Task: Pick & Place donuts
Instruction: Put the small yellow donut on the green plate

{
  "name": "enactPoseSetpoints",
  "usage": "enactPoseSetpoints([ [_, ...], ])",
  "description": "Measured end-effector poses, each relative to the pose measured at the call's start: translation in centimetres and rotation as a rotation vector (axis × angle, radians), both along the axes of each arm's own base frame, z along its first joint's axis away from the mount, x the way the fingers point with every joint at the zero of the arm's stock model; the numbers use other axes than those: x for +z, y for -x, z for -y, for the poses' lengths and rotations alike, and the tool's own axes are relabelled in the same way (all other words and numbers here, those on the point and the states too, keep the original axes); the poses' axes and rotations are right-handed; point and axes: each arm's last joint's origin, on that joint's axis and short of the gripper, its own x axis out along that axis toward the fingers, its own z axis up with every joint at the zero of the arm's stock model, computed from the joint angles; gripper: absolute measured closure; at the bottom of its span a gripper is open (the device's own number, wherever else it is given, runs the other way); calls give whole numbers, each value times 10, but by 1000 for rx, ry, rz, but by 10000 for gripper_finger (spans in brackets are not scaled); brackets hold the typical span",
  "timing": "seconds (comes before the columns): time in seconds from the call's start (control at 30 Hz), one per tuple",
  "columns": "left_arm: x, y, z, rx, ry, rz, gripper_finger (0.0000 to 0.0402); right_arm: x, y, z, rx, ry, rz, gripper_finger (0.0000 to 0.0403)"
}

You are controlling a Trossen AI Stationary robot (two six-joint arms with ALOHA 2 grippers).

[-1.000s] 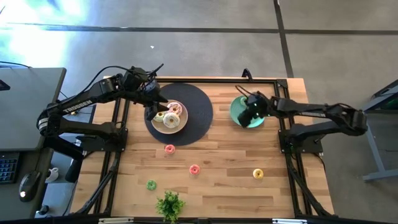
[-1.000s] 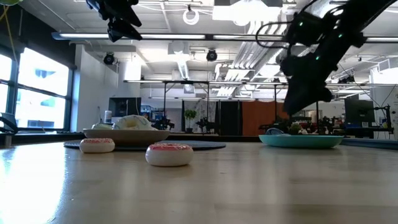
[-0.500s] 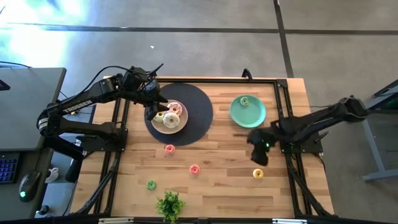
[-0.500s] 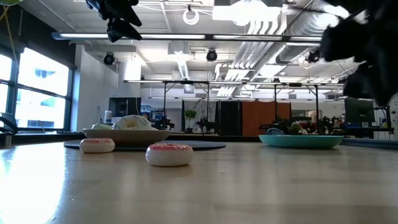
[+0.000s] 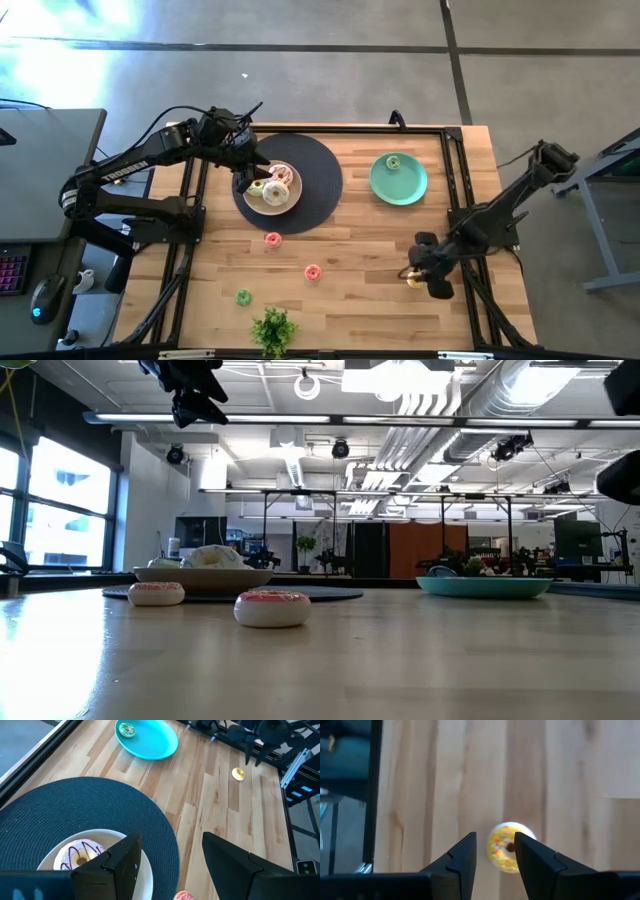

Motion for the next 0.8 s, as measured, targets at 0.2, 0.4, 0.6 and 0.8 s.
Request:
enactPoseSetpoints([
  [0.2, 0, 0, 0, -2, -3, 1, 193, -22, -6, -12, 35, 126, -28, 274],
  [0.4, 0, 0, 0, -2, -4, 2, 193, -37, -11, -12, 0, 217, -59, 274],
  [0.6, 0, 0, 0, -1, -4, 2, 193, -44, -10, -16, 102, 148, -157, 274],
  [0.8, 0, 0, 0, 1, -6, 2, 193, -42, -11, -13, 72, 197, -117, 274],
])
